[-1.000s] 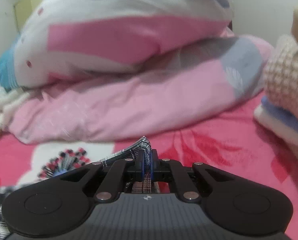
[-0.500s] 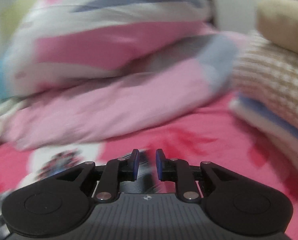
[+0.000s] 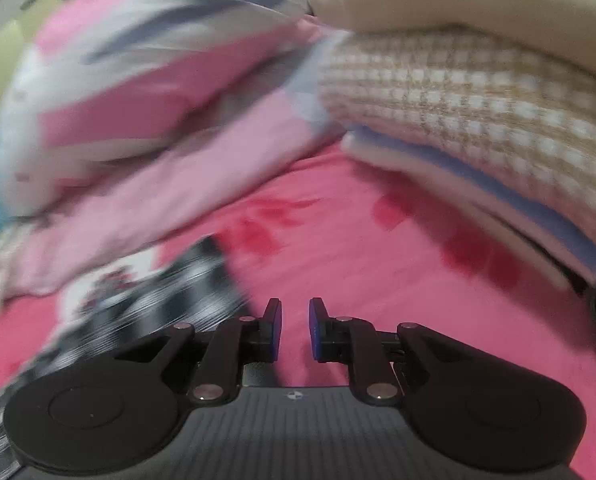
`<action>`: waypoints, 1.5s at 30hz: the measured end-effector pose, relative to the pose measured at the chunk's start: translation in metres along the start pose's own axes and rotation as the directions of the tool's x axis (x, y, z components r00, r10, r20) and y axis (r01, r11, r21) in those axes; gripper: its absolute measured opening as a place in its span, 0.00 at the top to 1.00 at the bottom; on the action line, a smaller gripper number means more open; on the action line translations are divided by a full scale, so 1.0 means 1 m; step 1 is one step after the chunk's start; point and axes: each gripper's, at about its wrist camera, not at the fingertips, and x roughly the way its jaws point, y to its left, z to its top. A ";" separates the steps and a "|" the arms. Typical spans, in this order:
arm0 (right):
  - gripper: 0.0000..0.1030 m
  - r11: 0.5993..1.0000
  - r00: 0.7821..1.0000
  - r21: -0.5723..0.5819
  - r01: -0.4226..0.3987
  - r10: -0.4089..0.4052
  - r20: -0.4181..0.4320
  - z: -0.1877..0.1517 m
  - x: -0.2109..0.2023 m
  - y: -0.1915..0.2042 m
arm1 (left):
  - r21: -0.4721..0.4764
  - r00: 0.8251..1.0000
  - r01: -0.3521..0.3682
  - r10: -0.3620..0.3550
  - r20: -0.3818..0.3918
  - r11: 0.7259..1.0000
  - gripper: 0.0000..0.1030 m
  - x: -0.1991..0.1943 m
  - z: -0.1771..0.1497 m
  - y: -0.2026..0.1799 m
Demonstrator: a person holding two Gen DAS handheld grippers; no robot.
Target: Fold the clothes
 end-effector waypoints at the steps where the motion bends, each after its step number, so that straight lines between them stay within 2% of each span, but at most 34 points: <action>1: 0.83 0.999 0.999 -0.025 -0.048 0.047 -0.015 -0.007 -0.010 0.007 | -0.001 1.000 0.001 -0.001 -0.001 1.000 0.00 0.000 0.000 0.000; 4: 0.81 0.976 0.988 -0.166 -0.144 0.132 -0.083 -0.032 -0.024 0.045 | -0.005 1.000 0.006 -0.006 0.000 1.000 0.00 0.000 0.000 0.000; 7: 0.80 0.904 0.983 -0.390 -0.177 0.140 -0.122 -0.065 -0.027 0.097 | -0.015 1.000 0.019 -0.019 0.004 1.000 0.00 0.000 0.000 0.002; 9: 0.80 0.829 0.977 -0.518 -0.210 0.157 -0.146 -0.092 -0.025 0.125 | -0.020 1.000 0.027 -0.027 0.004 0.999 0.00 0.000 0.000 0.003; 12: 0.80 0.693 0.962 -0.667 -0.274 0.203 -0.185 -0.126 -0.031 0.160 | -0.017 1.000 0.026 -0.026 0.002 1.000 0.00 0.000 0.001 0.003; 14: 0.72 0.586 0.960 -0.762 -0.276 0.207 -0.188 -0.145 -0.040 0.178 | -0.016 1.000 0.025 -0.025 0.002 1.000 0.00 0.000 0.001 0.003; 16: 0.70 0.485 0.964 -0.838 -0.250 0.204 -0.170 -0.163 -0.051 0.191 | -0.014 1.000 0.024 -0.024 0.000 1.000 0.00 0.000 0.001 0.002; 17: 0.70 0.474 0.965 -0.847 -0.239 0.211 -0.154 -0.166 -0.054 0.193 | -0.013 1.000 0.023 -0.023 0.000 1.000 0.00 0.000 0.001 0.002; 21: 0.70 0.520 0.966 -0.828 -0.210 0.242 -0.093 -0.161 -0.055 0.195 | -0.011 1.000 0.021 -0.021 0.000 1.000 0.00 0.000 0.001 0.002; 24: 0.70 0.603 0.962 -0.760 -0.243 0.250 -0.109 -0.149 -0.039 0.190 | -0.009 1.000 0.019 -0.019 -0.001 1.000 0.00 0.000 0.002 0.001; 27: 0.72 0.672 0.979 -0.713 -0.203 0.119 -0.166 -0.151 -0.006 0.169 | -0.009 1.000 0.019 -0.019 -0.001 1.000 0.00 0.000 0.002 0.001; 30: 0.72 0.789 0.977 -0.581 -0.198 0.109 -0.185 -0.141 -0.014 0.132 | -0.007 1.000 0.018 -0.018 -0.002 1.000 0.00 0.000 0.002 0.000; 31: 0.72 0.808 0.980 -0.566 -0.167 0.072 -0.186 -0.138 -0.020 0.124 | -0.007 1.000 0.017 -0.017 -0.002 1.000 0.00 0.000 0.002 0.000; 34: 0.72 0.806 0.987 -0.586 -0.088 -0.007 -0.159 -0.132 -0.036 0.112 | -0.005 1.000 0.016 -0.016 -0.003 1.000 0.00 0.001 0.002 0.000; 36: 0.72 0.821 0.993 -0.565 -0.084 0.024 -0.113 -0.121 -0.050 0.112 | -0.005 1.000 0.015 -0.015 -0.003 1.000 0.00 0.001 0.002 -0.001; 38: 0.72 0.833 0.992 -0.539 -0.122 0.100 -0.070 -0.109 -0.055 0.121 | -0.005 1.000 0.015 -0.015 -0.003 1.000 0.00 0.001 0.002 -0.001; 40: 0.72 0.835 0.986 -0.526 -0.160 0.155 -0.054 -0.103 -0.047 0.132 | -0.005 1.000 0.015 -0.015 -0.003 1.000 0.00 0.001 0.002 -0.001; 43: 0.72 0.822 0.994 -0.559 -0.105 0.111 -0.023 -0.105 -0.014 0.127 | -0.006 1.000 0.016 -0.016 -0.004 1.000 0.00 0.001 0.002 -0.001; 44: 0.71 0.828 0.997 -0.555 -0.075 0.079 -0.017 -0.106 -0.002 0.119 | -0.007 1.000 0.016 -0.016 -0.004 1.000 0.00 0.001 0.002 -0.001; 45: 0.71 0.861 0.997 -0.504 -0.071 0.069 -0.022 -0.107 0.002 0.100 | -0.008 1.000 0.017 -0.017 -0.003 1.000 0.00 0.001 0.002 -0.001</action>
